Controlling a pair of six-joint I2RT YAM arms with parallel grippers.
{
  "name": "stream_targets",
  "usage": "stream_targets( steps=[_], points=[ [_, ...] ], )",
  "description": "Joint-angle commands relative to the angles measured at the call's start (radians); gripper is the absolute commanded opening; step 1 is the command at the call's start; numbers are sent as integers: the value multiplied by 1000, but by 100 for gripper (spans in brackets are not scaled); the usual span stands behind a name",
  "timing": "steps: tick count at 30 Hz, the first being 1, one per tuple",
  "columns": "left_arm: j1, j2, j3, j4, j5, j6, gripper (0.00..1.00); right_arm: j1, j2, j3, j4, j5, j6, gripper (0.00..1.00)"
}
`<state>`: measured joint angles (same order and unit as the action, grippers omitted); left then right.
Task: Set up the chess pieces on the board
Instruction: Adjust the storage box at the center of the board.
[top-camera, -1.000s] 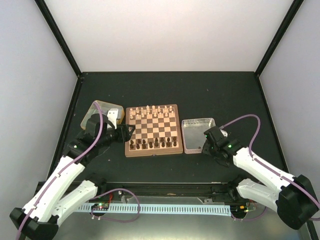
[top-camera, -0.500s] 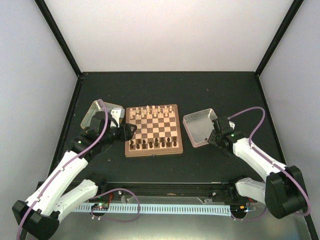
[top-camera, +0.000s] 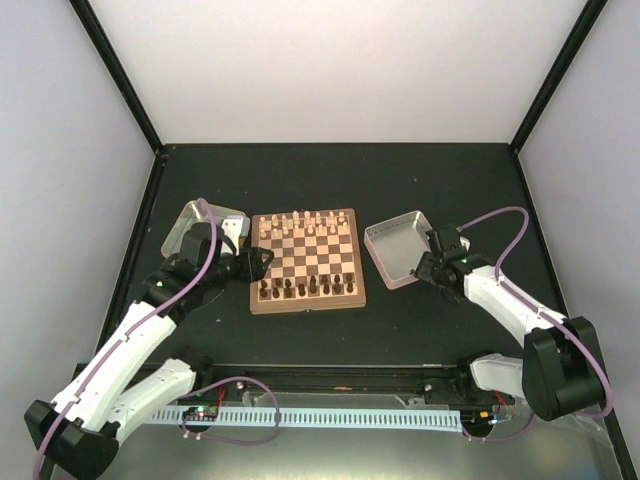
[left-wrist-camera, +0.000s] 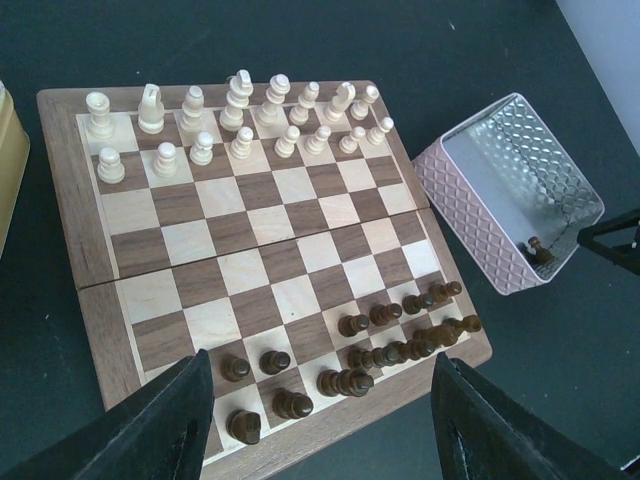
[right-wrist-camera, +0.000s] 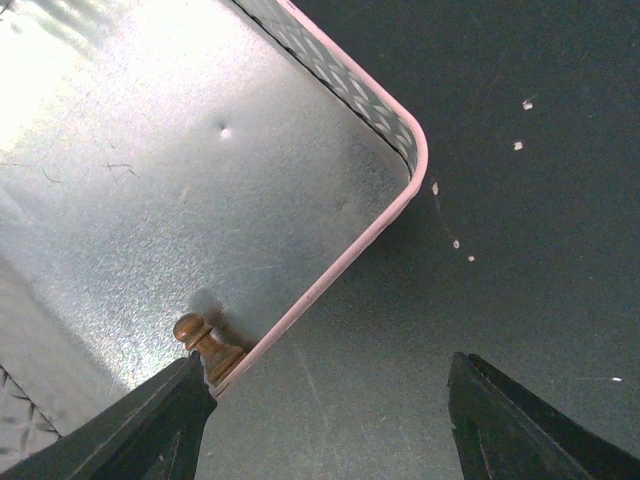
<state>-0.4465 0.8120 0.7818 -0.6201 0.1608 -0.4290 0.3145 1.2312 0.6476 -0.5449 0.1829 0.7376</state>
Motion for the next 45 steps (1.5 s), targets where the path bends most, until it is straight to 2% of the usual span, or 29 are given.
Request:
stream_targets(
  steps=[1,7,12,15,22,28,33,34,37,38,40,45],
  points=[
    [3,-27,41,-1,-12,3,62,-11,-19,10,10,-30,-5,67],
    [3,-85,32,-8,-42,-23,62,-11,-111,-32,83,-83,-10,68],
    [3,-111,18,1,-57,-49,62,-12,-2,-25,88,-76,1,68],
    [3,-111,27,0,-53,-60,62,-12,48,-18,89,-49,4,62],
    [3,-108,35,9,-44,-49,62,-12,39,-16,40,33,-27,40],
    [4,-34,80,50,-22,-10,62,-12,-2,-47,-31,36,-79,33],
    [3,40,90,180,12,22,63,-13,-51,-23,-116,84,-96,32],
    [3,59,96,206,8,38,63,-14,-56,-3,-137,93,-95,35],
    [3,119,122,279,-36,89,63,-14,-59,73,-181,94,-78,51],
    [3,140,131,301,-53,104,63,-14,-59,101,-178,92,-70,52],
    [5,184,151,333,-89,131,64,-14,-52,150,-174,92,-56,52],
    [22,289,196,372,-155,155,64,-15,34,255,-147,26,-41,43]
  ],
)
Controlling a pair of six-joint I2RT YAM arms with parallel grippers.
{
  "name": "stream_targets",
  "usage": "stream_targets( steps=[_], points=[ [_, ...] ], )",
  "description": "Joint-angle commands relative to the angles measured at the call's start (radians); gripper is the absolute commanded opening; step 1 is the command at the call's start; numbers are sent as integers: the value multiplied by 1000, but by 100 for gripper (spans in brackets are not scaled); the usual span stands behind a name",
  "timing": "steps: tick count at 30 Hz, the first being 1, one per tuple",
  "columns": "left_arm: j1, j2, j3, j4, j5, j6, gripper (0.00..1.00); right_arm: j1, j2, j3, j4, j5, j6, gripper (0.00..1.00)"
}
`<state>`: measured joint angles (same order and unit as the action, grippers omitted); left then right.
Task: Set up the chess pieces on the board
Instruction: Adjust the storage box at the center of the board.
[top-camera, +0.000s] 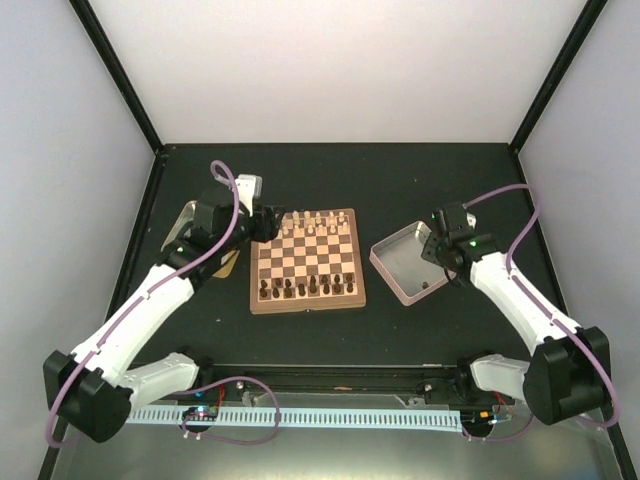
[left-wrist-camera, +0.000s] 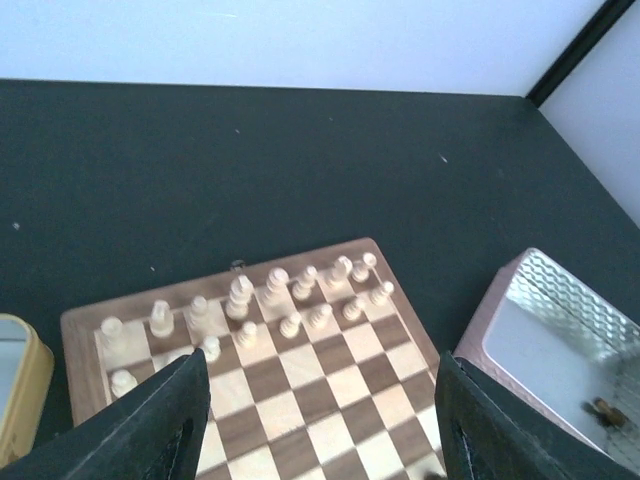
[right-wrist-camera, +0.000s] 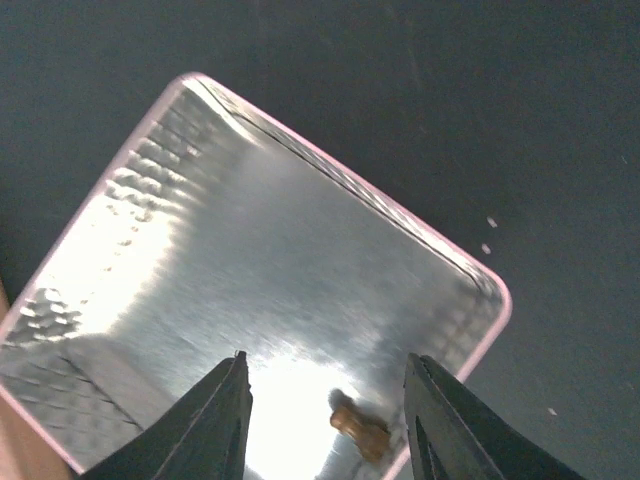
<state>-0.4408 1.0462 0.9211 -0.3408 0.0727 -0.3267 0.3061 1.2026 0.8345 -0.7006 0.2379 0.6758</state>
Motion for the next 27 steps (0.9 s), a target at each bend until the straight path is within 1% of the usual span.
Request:
stream_targets(
  steps=[1,4,6,8,11,14,17,20,23,27],
  points=[
    [20,73,59,106,-65,59,64,-6,93,88,3,-44,30,43],
    [24,117,65,137,-46,99,65,-5,187,150,-16,-92,66,47],
    [24,136,73,138,-46,137,65,-5,239,179,14,-176,90,51],
    [31,140,73,137,-60,146,66,-5,288,221,50,-241,98,58],
    [54,137,66,137,-68,144,66,-5,365,294,109,-271,108,65],
    [72,137,66,123,-74,148,67,-6,464,389,113,-285,114,68],
    [85,133,70,100,-78,176,67,-6,564,475,61,-256,144,68],
    [95,124,65,89,-100,205,67,-5,638,530,-12,-216,160,64],
    [103,117,56,95,-101,216,67,-5,657,534,-26,-201,145,58],
    [107,118,50,101,-96,201,68,-5,677,528,-42,-192,117,55]
  ],
)
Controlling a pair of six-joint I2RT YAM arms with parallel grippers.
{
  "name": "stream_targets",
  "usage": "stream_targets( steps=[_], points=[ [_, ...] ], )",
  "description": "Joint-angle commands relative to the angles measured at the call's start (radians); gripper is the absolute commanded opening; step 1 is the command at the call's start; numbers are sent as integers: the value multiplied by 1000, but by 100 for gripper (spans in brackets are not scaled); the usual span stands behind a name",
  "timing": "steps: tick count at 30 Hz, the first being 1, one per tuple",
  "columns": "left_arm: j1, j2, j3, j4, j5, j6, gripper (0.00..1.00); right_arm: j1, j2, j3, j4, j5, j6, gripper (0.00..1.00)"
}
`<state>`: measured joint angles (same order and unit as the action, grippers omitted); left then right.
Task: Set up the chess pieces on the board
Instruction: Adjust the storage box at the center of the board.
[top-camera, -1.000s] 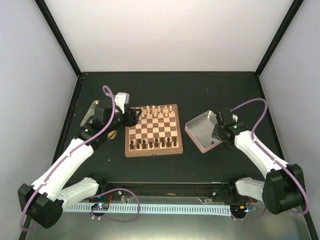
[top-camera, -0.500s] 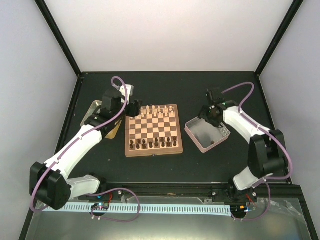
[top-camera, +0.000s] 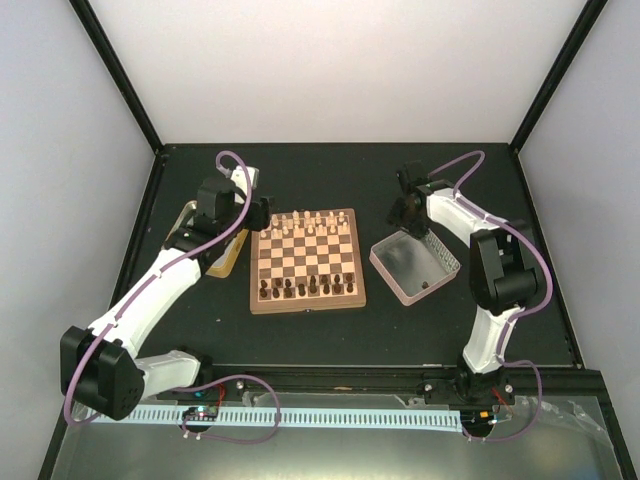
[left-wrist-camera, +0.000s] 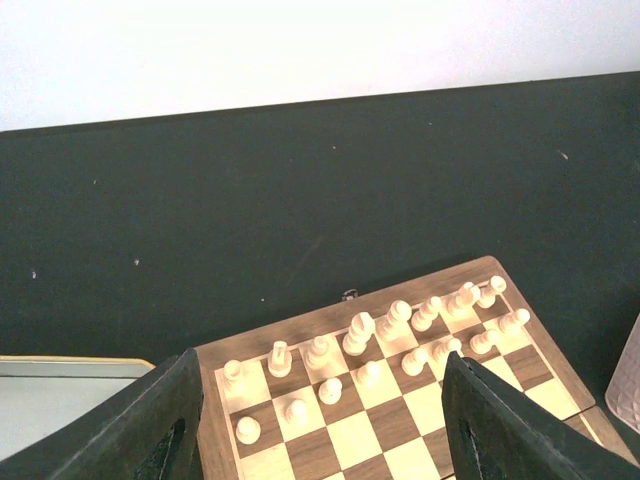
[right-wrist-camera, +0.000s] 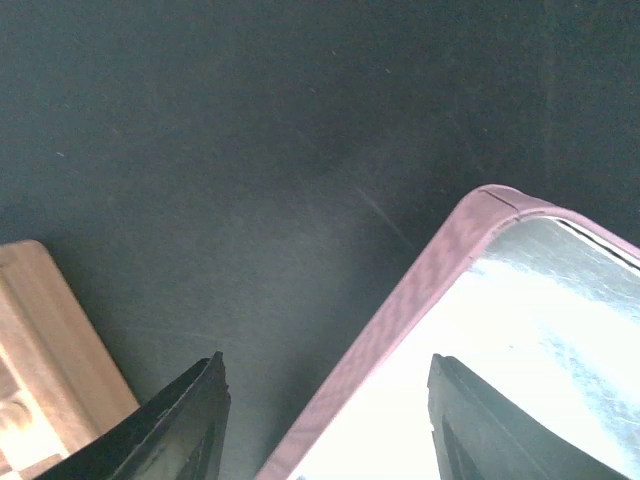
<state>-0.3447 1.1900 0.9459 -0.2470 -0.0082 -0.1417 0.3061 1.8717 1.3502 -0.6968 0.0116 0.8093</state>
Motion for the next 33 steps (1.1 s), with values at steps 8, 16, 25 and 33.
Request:
stream_targets(
  steps=[8,16,25,33],
  points=[
    [19,-18,14,25,-35,-24,68,-4,4,-33,-41,9,-76,42],
    [22,13,35,41,-17,-20,68,14,-37,-97,-44,-36,-188,26],
    [24,31,39,55,-25,3,68,40,-90,-161,-27,-116,-394,17],
    [32,21,40,53,-32,7,69,52,-165,-85,-93,-78,-349,40]
  ],
)
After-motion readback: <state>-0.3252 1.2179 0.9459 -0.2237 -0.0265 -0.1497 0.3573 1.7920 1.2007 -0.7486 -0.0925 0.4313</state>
